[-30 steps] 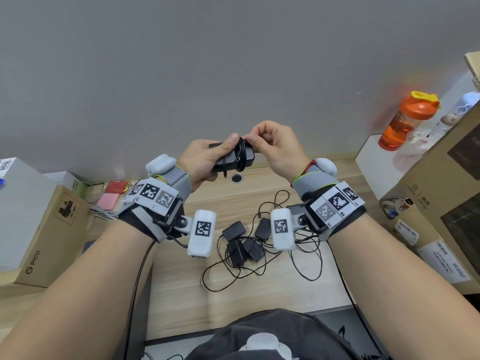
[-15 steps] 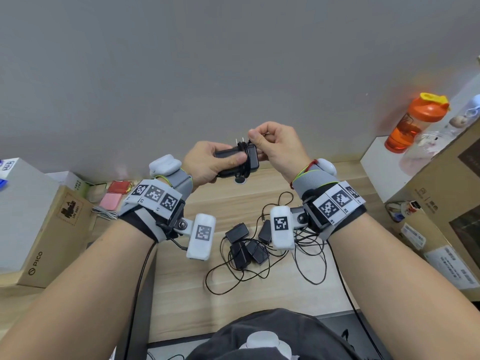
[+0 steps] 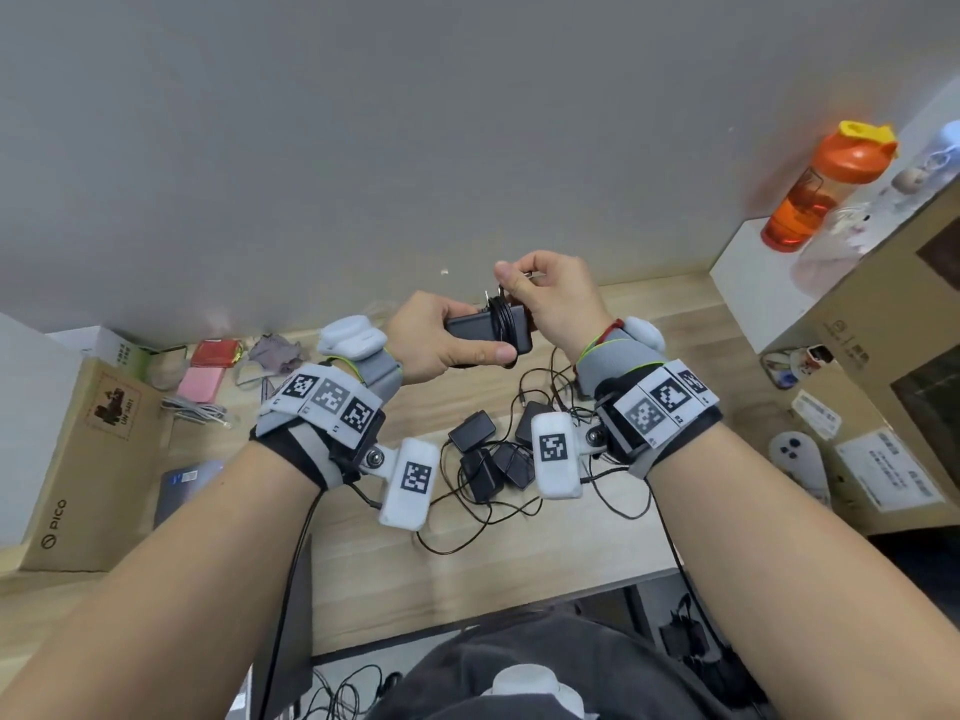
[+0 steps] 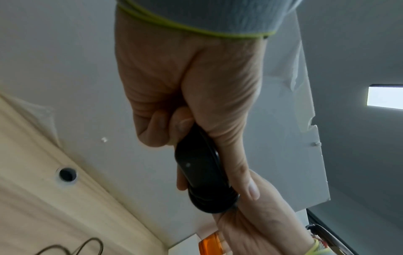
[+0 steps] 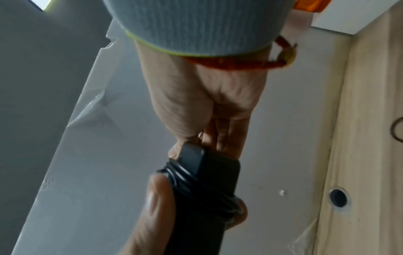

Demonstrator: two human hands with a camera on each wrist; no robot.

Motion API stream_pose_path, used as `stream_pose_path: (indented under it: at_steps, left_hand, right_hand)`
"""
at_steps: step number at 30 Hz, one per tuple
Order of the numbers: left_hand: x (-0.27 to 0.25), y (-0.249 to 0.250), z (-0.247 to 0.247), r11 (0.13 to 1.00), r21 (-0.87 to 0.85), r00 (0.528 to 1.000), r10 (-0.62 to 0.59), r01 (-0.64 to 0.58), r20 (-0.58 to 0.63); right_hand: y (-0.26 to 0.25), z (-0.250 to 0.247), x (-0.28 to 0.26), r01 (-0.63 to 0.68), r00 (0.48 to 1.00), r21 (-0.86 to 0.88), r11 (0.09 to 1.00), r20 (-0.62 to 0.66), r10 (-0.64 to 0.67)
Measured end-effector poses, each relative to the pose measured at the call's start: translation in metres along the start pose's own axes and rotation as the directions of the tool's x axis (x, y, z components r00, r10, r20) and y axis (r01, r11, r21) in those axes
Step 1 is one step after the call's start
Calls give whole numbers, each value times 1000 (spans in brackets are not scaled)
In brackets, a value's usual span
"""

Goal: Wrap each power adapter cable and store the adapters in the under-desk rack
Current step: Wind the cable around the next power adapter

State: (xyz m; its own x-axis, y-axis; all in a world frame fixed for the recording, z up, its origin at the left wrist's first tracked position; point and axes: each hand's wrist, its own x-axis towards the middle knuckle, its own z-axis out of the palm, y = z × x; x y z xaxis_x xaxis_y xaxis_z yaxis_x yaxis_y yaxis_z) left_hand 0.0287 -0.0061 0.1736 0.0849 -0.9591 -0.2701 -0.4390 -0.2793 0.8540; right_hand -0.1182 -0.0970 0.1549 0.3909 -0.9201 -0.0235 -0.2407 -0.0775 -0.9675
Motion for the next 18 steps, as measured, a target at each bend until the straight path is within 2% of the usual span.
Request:
stream_pose_path:
  at_steps: [3,5,9,12,18]
  left_hand:
    - [0,-19,9,997,-72,999,14,-11,44]
    - [2,-33,17,993,-115,995,-14,26,99]
    - [0,-56,41,958,-264,973,-46,107,227]
    - [-1,-78,67,958,-256,957,-50,126,286]
    - [-13,-84,104,919,-309,932,-136,246,336]
  right_hand:
    - [15,-1,-13,-81,997,26,996,9,81]
    - [27,-2,-24,-136,991,13,991,-3,136]
    - [58,-4,-44,-268,956,-40,963,-133,260]
    - [92,-8,-60,-380,911,-105,919,-214,352]
    - [115,-20,-97,-383,902,-44,923,-234,363]
